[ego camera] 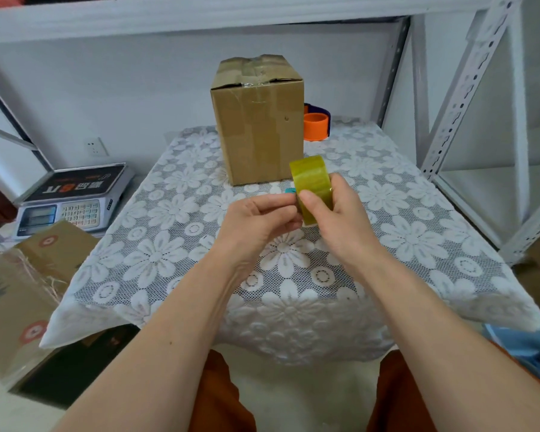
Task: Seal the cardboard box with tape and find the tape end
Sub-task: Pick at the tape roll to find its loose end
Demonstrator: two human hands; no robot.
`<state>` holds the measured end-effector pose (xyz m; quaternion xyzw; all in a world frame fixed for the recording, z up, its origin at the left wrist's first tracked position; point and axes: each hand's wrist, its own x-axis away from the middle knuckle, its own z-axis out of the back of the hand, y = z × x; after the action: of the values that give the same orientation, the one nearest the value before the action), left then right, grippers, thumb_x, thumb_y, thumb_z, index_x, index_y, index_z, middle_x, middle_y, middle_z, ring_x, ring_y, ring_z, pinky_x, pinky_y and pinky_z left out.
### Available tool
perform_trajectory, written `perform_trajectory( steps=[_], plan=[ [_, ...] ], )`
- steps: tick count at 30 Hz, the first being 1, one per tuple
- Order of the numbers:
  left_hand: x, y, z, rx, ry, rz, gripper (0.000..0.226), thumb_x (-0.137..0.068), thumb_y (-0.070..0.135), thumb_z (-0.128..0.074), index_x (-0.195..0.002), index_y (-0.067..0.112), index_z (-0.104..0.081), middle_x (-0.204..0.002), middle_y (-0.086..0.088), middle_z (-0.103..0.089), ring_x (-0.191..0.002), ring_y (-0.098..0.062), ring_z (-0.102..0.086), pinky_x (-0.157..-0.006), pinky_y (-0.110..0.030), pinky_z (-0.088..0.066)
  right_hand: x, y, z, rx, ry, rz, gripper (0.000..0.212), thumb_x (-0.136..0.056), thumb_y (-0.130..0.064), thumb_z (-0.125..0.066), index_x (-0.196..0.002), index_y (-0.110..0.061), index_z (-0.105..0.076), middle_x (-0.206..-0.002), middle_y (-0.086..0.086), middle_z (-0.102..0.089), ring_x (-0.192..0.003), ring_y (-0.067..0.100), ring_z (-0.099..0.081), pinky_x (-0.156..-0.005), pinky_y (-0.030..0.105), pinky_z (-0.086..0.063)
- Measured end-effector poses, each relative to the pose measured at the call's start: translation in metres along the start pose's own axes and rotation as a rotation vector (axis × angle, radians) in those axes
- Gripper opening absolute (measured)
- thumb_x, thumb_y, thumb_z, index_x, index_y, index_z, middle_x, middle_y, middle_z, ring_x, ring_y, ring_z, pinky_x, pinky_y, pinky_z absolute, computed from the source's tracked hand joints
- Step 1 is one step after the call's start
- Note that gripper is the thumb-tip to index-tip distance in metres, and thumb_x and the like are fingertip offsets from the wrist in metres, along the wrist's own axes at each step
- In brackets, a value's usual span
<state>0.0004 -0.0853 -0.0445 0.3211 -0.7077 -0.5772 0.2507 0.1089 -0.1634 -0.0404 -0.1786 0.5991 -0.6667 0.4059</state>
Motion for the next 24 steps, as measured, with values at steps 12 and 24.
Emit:
perform_trajectory(
  steps=[12, 24],
  plan=[
    [-0.002, 0.001, -0.005, 0.021, 0.117, 0.079, 0.012, -0.076, 0.010, -0.075, -0.088, 0.012, -0.073, -0.062, 0.006, -0.064, -0.057, -0.004, -0.053, -0.055, -0.018, -0.042, 0.004, -0.004, -0.005, -0.167, -0.025, -0.053, 0.010, -0.097, -0.016, -0.046, -0.095, -0.012, -0.055, -0.085, -0.001, -0.056, -0.077, 0.010, -0.052, -0.074, 0.031, -0.045],
    [-0.001, 0.006, -0.009, 0.305, 0.032, 0.107, 0.006, -0.087, -0.002, -0.059, -0.092, -0.002, -0.061, -0.066, -0.009, -0.070, -0.057, -0.013, -0.068, -0.055, -0.020, -0.057, 0.003, -0.005, -0.001, -0.215, 0.104, -0.068, 0.022, -0.094, -0.022, -0.056, -0.086, -0.009, -0.071, -0.099, 0.019, -0.069, -0.081, 0.010, -0.060, -0.073, 0.018, -0.048]
  ],
)
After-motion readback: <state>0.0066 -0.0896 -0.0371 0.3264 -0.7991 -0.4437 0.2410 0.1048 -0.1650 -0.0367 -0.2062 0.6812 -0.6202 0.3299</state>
